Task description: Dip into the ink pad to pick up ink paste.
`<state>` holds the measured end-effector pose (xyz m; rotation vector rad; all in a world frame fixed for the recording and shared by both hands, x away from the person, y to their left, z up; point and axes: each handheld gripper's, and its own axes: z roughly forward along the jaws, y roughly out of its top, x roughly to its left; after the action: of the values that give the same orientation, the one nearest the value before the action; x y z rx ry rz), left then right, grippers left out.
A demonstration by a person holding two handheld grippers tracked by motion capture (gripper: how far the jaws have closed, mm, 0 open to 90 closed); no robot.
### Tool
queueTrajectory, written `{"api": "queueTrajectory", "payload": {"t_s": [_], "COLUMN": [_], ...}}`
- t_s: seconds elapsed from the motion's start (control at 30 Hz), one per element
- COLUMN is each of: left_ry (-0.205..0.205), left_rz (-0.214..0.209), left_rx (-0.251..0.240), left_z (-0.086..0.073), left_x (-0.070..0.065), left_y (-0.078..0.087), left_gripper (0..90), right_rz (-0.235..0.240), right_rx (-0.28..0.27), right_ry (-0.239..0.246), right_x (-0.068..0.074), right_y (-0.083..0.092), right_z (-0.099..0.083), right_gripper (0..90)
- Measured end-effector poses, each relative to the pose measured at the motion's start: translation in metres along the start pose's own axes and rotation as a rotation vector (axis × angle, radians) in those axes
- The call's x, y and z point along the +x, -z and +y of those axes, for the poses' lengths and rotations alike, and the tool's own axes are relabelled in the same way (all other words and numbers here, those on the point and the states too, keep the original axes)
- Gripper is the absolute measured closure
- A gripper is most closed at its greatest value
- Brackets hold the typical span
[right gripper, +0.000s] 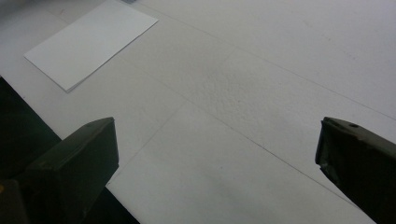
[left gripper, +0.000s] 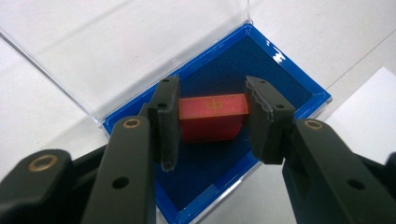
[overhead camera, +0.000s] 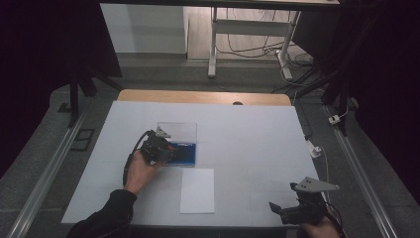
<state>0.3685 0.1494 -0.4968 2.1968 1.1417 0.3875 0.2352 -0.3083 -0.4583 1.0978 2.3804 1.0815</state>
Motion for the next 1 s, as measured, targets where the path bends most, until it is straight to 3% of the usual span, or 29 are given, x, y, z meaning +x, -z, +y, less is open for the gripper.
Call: {"api": "queueTrajectory", "payload": {"t_s": [0.23,0.5,1.0], "left_ry": [-0.001,0.016,-0.024], "left_rz": [0.009,-0.025,-0.076], "left_rx": [-0.04,-0.077,-0.099], "left_z": [0.001,0.002,-0.001], "left_x": [0.0,0.0,-0.015], "left_y": [0.007,0.02,0.037], "left_gripper": [57.8,57.9,58.0], "right_rz": [0.0,0.0,0.003], "right_rx": [-0.001,-0.002,-0.005], "right_ry": [0.002,0.003,0.003], "right_x": [0.0,0.0,0.0], "right_y": [0.0,0.0,0.0], "right_z": [0.0,0.0,0.0], "right_gripper": [0.0,0.0,0.0]}}
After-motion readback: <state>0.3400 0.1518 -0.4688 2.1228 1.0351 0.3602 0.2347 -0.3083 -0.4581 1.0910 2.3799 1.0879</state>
